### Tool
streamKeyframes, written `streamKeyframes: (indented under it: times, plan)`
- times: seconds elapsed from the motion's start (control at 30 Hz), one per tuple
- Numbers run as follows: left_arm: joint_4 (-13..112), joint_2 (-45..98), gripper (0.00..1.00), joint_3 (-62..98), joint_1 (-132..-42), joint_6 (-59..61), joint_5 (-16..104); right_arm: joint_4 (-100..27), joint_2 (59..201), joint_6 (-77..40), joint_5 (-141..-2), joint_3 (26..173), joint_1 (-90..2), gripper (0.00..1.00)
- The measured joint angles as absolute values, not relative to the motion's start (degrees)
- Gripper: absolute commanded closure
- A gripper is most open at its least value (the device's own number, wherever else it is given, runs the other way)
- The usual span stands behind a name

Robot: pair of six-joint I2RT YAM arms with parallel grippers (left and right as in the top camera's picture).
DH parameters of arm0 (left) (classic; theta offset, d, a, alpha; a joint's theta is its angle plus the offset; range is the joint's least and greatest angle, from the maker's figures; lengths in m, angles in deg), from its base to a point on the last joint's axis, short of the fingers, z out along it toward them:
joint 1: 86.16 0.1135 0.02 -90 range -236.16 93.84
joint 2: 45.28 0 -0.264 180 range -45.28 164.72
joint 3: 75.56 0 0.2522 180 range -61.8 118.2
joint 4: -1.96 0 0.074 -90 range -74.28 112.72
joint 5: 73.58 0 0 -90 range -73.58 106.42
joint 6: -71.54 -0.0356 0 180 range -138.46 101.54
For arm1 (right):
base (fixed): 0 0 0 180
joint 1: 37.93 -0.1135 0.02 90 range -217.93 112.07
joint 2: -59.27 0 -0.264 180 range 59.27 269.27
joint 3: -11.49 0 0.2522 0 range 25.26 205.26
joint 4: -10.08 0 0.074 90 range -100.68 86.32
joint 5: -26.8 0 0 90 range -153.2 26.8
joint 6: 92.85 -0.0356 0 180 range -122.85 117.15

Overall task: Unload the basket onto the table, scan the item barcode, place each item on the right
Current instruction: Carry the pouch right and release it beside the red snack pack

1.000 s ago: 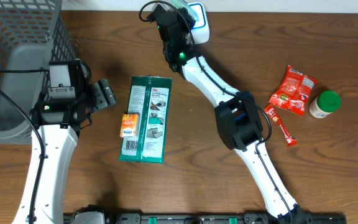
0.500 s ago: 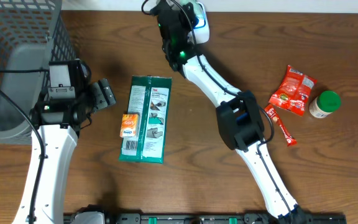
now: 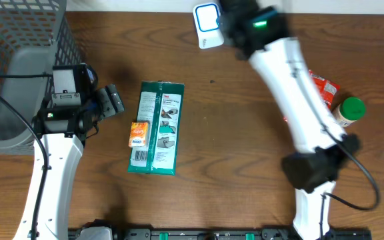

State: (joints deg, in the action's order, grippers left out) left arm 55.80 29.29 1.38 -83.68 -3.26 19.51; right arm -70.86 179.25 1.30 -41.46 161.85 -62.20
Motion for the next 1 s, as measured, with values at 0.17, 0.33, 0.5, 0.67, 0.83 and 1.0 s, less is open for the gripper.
streamKeyframes:
  times: [0.17,0.33,0.5,0.67,0.83,1.0]
  plan:
    - [55.8,29.29,0.09,1.38,-83.68,-3.24,19.49,-83.67,179.1,-3.49,-53.38,161.79,-52.62,0.99]
    - [55.8,29.29,0.09,1.38,-83.68,-3.26,19.49,-88.28,180.08,-5.46,-61.07,158.05,-45.0,0.99]
    - [55.8,29.29,0.09,1.38,-83.68,-3.24,19.51,-87.93,180.13,-6.77,-64.63,149.37,-39.84,0.99]
    - [55.82,29.29,0.09,1.38,-83.68,-3.26,19.54,-83.45,180.41,-7.03,-67.5,139.51,-38.26,0.99]
    - [55.8,29.29,0.09,1.38,-83.68,-3.26,19.49,-74.66,180.63,-7.08,-67.96,130.75,-38.35,0.99]
    - [55.8,29.29,0.09,1.38,-83.68,-3.24,19.49,-67.27,180.72,-7.08,-67.56,123.75,-38.33,0.98]
